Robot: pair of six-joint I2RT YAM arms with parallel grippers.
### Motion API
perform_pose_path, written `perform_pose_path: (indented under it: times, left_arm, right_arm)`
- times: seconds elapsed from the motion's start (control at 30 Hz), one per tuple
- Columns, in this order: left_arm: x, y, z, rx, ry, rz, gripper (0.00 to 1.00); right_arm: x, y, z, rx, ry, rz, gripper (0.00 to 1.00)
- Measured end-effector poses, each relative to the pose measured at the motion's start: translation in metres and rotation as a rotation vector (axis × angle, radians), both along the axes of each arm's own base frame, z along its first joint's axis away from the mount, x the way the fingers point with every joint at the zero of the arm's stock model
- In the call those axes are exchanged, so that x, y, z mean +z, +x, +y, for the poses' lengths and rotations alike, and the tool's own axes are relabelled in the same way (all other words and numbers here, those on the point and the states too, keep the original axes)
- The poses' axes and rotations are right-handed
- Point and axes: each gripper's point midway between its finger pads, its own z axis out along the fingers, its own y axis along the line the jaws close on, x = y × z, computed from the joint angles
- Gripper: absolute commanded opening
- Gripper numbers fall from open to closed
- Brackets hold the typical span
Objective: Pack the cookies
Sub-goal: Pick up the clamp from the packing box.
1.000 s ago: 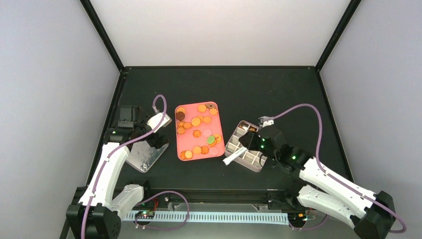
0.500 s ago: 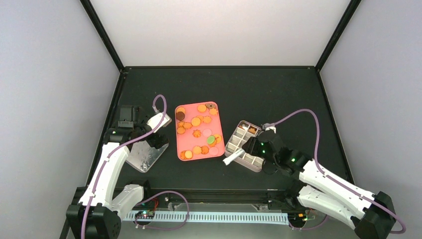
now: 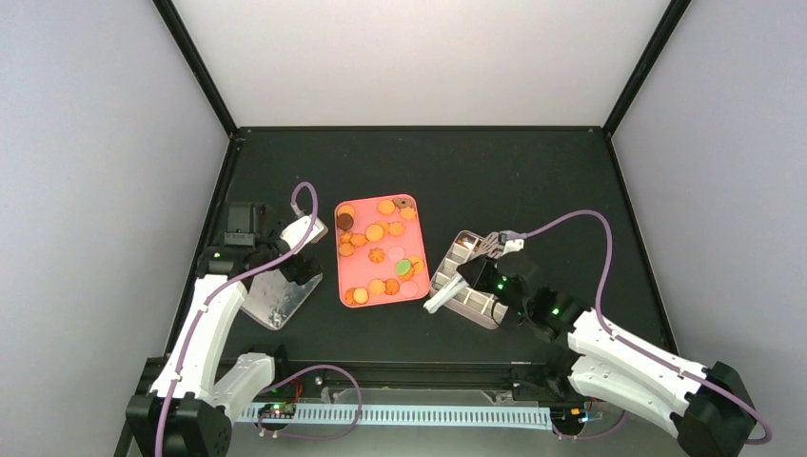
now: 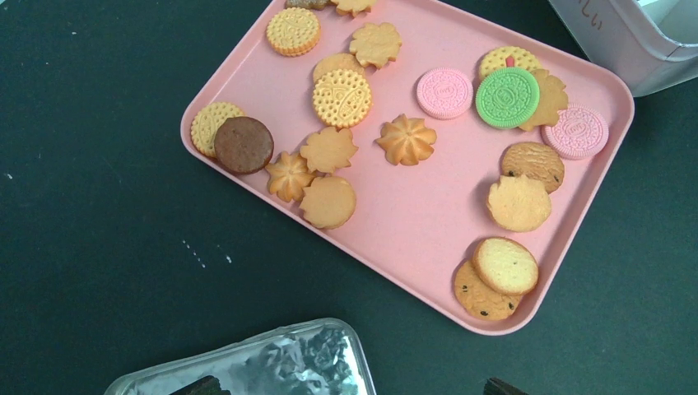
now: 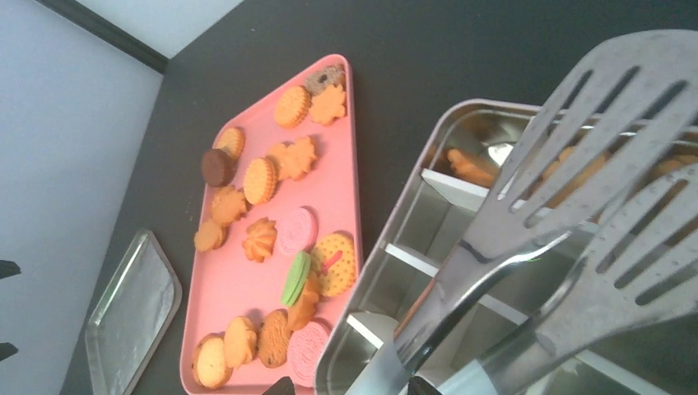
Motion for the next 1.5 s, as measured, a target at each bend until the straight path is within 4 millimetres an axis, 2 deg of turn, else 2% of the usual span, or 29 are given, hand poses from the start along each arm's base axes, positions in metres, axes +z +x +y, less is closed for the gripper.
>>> perform_pose_path:
  times: [0.3, 0.43, 0.57, 0.67, 0.73, 0.87, 0.93, 1.2, 1.3, 1.5]
  left_arm:
    - [-0.001, 0.0, 0.0, 0.004, -0.004, 0.004, 0.83]
    - [-0.003, -0.001, 0.0, 0.01, -0.008, 0.006, 0.83]
    - [-0.006, -0.005, 0.0, 0.013, -0.01, 0.012, 0.83]
    - [-0.007, -0.006, 0.0, 0.013, -0.01, 0.009, 0.83]
    - [-0.007, -0.007, 0.0, 0.013, -0.01, 0.008, 0.83]
    - [-0.007, -0.007, 0.0, 0.013, -0.01, 0.007, 0.83]
    - [-0.007, -0.007, 0.0, 0.013, -0.01, 0.007, 0.83]
    - [-0.008, -0.006, -0.001, 0.013, -0.017, -0.003, 0.83]
    - [-0.009, -0.007, -0.002, 0.011, -0.025, -0.001, 0.83]
    - [-0.011, -0.007, -0.003, 0.008, -0.033, 0.006, 0.83]
  right_arm:
    - [0.006, 0.009, 0.005, -0.027, 0.073, -0.046, 0.14]
    - [-0.004, 0.015, 0.011, -0.02, 0.03, -0.024, 0.02]
    - [-0.005, 0.024, 0.022, -0.003, -0.008, -0.009, 0.01]
    - [0.005, 0.03, 0.03, 0.008, -0.008, -0.022, 0.01]
    - [0.011, 0.031, 0.032, 0.013, -0.001, -0.032, 0.07]
    - [0.013, 0.028, 0.031, 0.027, -0.018, -0.019, 0.39]
    - [0.014, 0.023, 0.026, 0.034, -0.037, -0.008, 0.49]
    - [0.011, -0.004, -0.01, 0.009, -0.124, 0.043, 0.58]
    - [-0.003, -0.011, -0.021, -0.008, -0.179, 0.096, 0.58]
    - [-0.035, -0.017, -0.029, -0.026, -0.29, 0.229, 0.58]
